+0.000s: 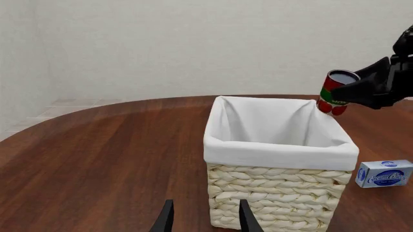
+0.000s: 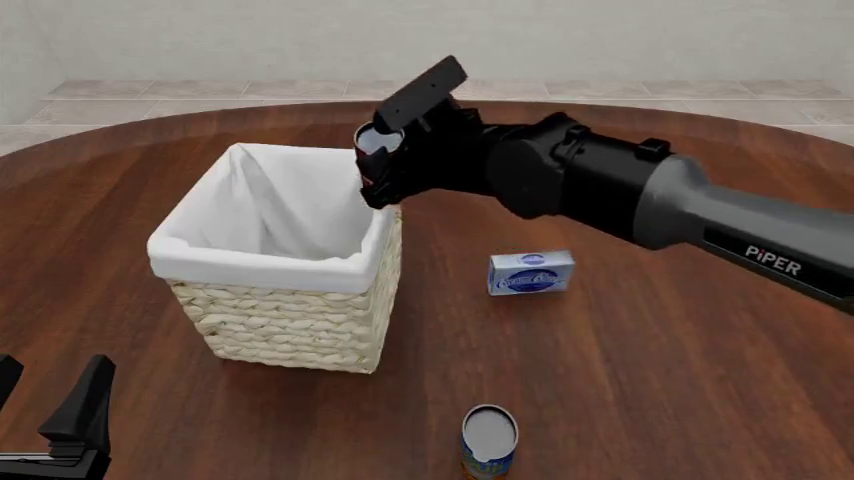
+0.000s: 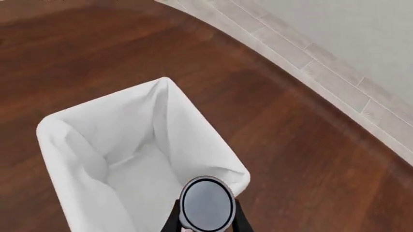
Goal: Pick up the tomato sauce, and put it in the basket.
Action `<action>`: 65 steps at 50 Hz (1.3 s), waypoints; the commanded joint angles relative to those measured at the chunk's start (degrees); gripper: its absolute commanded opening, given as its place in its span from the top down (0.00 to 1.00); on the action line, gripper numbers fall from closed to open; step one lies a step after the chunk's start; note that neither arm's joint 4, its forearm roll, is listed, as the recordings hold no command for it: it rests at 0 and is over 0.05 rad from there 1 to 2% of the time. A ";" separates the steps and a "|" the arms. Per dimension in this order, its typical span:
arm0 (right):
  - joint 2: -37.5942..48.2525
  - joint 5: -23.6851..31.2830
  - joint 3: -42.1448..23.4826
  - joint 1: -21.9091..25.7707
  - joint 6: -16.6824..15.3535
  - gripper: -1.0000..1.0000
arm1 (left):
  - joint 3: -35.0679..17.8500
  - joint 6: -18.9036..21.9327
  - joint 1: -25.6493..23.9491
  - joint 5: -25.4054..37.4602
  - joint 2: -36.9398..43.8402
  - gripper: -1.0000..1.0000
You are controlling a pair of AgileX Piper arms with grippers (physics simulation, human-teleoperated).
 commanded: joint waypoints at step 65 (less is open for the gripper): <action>15.33 4.41 -15.42 7.02 1.71 1.00 | 0.00 0.00 0.00 0.00 0.00 0.00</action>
